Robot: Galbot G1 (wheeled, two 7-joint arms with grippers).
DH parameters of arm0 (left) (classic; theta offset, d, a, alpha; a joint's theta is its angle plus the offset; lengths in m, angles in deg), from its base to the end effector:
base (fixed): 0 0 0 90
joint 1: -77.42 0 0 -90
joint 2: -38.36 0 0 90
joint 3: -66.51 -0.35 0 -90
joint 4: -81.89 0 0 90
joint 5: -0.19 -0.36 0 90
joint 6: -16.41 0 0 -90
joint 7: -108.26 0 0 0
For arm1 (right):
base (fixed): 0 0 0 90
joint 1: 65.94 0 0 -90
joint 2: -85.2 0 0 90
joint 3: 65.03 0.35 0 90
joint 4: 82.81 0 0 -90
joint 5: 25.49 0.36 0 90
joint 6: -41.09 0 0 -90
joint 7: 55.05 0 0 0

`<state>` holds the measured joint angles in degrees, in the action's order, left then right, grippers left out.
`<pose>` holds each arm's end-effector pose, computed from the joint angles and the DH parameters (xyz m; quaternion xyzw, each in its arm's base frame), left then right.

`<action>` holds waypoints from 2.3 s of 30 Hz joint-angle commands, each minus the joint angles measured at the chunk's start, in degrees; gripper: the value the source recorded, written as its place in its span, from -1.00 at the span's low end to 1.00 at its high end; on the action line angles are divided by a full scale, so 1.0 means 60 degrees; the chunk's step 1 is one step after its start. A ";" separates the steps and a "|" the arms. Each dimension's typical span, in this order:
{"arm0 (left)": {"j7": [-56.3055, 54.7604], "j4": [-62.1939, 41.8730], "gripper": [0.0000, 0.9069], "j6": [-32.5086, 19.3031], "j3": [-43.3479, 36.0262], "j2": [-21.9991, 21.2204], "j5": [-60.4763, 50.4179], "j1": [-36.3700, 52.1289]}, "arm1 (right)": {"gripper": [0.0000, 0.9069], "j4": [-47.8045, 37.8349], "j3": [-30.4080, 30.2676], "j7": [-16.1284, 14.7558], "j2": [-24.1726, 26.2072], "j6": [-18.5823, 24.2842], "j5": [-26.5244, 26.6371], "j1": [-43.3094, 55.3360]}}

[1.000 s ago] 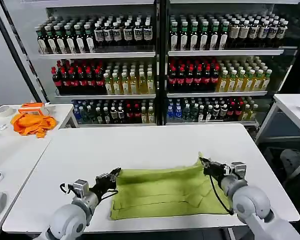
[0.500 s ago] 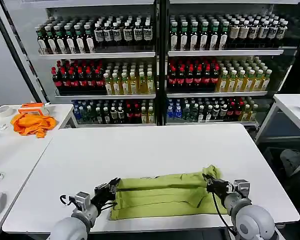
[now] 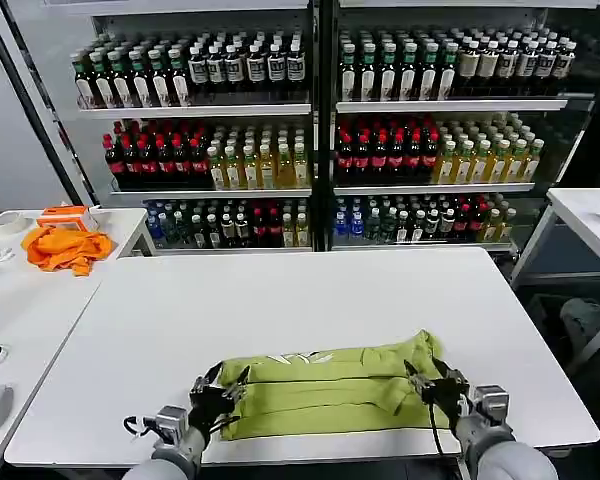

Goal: Fold and organize the clothes.

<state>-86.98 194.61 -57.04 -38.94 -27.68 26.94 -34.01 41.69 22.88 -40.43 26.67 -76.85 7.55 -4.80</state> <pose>0.2144 0.0048 -0.3298 -0.0717 -0.9749 0.0313 0.2084 0.1968 -0.0670 -0.2572 0.0499 -0.9689 0.0110 0.2423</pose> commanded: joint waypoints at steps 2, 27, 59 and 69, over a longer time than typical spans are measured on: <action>-0.1112 0.0107 1.00 -0.0451 -0.0052 -0.1317 -0.0374 -0.0562 | 1.00 0.0438 0.0315 -0.0058 -0.0243 0.0232 -0.0831 -0.0984; -0.0968 -0.0205 -0.93 -0.1192 -0.0265 -0.1693 -0.0735 -0.0738 | 1.00 0.0606 0.0182 0.0054 -0.0390 0.0206 -0.0872 -0.0929; -0.0282 0.1696 -0.09 -0.0565 0.0930 -0.0375 -0.0038 -0.1575 | 1.00 0.0613 -0.0197 0.0190 -0.0361 -0.0010 -0.0647 -0.0463; -0.0203 0.1724 1.00 -0.0223 0.1073 -0.0160 -0.0994 -0.2221 | 1.00 0.0605 -0.0141 0.0165 -0.0331 -0.0003 -0.0637 -0.0514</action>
<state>-88.37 203.17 -59.91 -32.94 -29.52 25.97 -43.68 45.45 22.08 -39.43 24.63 -76.90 3.70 -7.98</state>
